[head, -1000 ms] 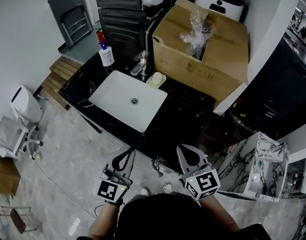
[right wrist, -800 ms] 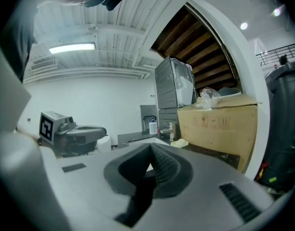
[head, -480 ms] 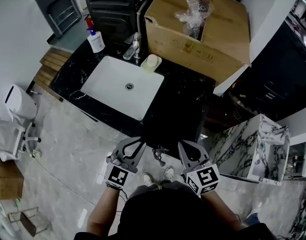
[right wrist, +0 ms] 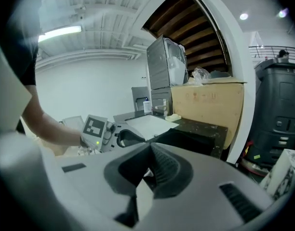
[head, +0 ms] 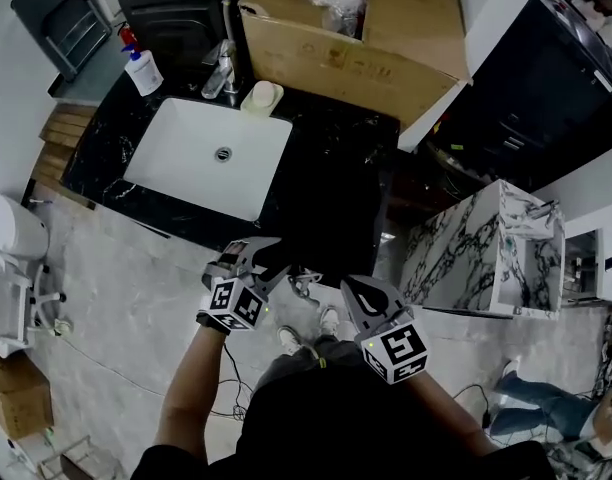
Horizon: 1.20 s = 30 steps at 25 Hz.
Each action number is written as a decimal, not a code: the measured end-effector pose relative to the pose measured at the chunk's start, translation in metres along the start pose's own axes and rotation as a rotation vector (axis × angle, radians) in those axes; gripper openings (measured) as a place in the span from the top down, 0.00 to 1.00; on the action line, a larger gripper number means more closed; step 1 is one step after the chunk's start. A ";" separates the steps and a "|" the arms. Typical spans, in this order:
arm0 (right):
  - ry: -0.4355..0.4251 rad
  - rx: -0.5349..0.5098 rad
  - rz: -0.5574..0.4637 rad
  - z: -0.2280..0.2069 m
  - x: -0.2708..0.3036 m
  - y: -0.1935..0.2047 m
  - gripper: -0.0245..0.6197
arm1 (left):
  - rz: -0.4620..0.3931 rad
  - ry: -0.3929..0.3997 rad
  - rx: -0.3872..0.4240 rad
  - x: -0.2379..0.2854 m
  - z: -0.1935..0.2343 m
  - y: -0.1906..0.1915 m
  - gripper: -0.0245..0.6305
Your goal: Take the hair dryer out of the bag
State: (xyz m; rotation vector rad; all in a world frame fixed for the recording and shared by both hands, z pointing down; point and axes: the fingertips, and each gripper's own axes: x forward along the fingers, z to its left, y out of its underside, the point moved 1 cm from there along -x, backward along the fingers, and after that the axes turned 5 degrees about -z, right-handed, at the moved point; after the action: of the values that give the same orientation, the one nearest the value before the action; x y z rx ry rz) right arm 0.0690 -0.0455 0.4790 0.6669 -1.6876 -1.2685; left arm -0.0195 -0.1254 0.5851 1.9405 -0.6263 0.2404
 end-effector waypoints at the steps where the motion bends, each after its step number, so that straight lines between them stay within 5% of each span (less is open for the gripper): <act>1: 0.008 0.000 0.008 0.001 -0.002 0.003 0.94 | -0.005 0.008 0.003 0.006 0.001 0.000 0.67; 11: 0.039 -0.016 0.052 0.017 -0.021 0.015 0.94 | -0.025 0.083 0.034 0.026 -0.001 0.008 0.46; 16: 0.073 -0.004 0.061 0.007 -0.030 0.020 0.94 | -0.039 0.072 -0.022 0.034 0.003 0.003 0.45; 17: 0.069 -0.003 0.064 0.008 -0.030 0.022 0.94 | -0.041 0.071 -0.038 0.035 0.004 0.003 0.47; 18: 0.060 -0.003 0.067 0.011 -0.029 0.023 0.94 | -0.042 0.073 -0.054 0.034 0.005 0.004 0.65; 21: 0.022 -0.012 0.075 0.019 -0.022 0.026 0.94 | -0.060 0.075 -0.083 0.031 0.011 0.007 0.88; 30: 0.004 0.041 0.072 0.024 0.019 0.041 0.94 | -0.075 0.048 -0.235 0.024 0.028 -0.016 0.91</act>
State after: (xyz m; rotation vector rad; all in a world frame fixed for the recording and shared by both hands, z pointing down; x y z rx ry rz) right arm 0.0430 -0.0365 0.5217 0.6273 -1.7232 -1.1839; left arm 0.0055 -0.1527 0.5706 1.7235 -0.5245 0.1588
